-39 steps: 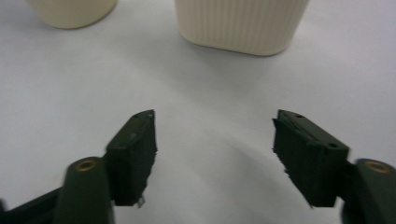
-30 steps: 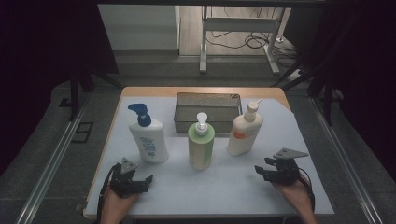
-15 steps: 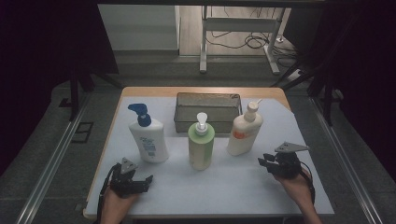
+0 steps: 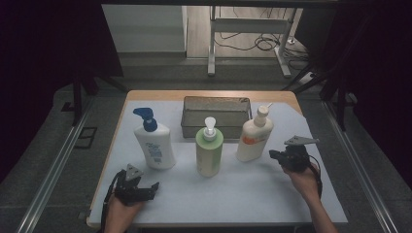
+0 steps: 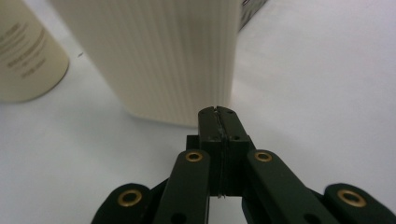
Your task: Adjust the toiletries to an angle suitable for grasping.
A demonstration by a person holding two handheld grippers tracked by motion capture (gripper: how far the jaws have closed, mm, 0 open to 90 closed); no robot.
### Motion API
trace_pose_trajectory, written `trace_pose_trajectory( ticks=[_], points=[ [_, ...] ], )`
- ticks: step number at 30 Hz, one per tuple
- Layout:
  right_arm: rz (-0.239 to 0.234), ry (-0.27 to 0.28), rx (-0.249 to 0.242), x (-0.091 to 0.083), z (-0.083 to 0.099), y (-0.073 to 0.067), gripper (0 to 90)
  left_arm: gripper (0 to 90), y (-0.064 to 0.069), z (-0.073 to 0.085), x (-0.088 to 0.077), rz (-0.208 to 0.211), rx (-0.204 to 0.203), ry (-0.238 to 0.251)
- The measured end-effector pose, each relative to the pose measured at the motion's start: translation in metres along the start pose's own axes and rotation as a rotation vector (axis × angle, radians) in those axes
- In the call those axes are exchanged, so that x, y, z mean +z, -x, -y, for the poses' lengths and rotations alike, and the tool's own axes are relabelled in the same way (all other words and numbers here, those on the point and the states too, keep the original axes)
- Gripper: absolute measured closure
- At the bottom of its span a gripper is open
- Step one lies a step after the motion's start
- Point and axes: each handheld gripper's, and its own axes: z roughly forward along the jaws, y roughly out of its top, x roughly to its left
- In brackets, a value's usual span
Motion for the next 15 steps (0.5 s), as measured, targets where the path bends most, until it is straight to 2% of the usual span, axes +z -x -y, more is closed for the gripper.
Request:
trace_pose_trajectory(
  ticks=[1,8,9,15],
  points=[
    [-0.001,0.010,0.015,0.002,-0.004,0.006,89.6,12.7,0.000,0.000,0.000,0.000,0.000,-0.001],
    [-0.004,0.021,0.040,0.010,-0.015,0.018,89.6,12.7,0.000,0.000,0.000,0.001,0.001,-0.002],
    [-0.015,0.030,0.052,0.013,-0.018,0.021,89.6,12.7,0.000,0.000,0.000,0.000,0.002,-0.001],
    [-0.026,0.034,0.070,0.019,-0.027,0.027,89.6,12.7,0.000,0.000,0.000,0.001,0.000,-0.001]
  ],
)
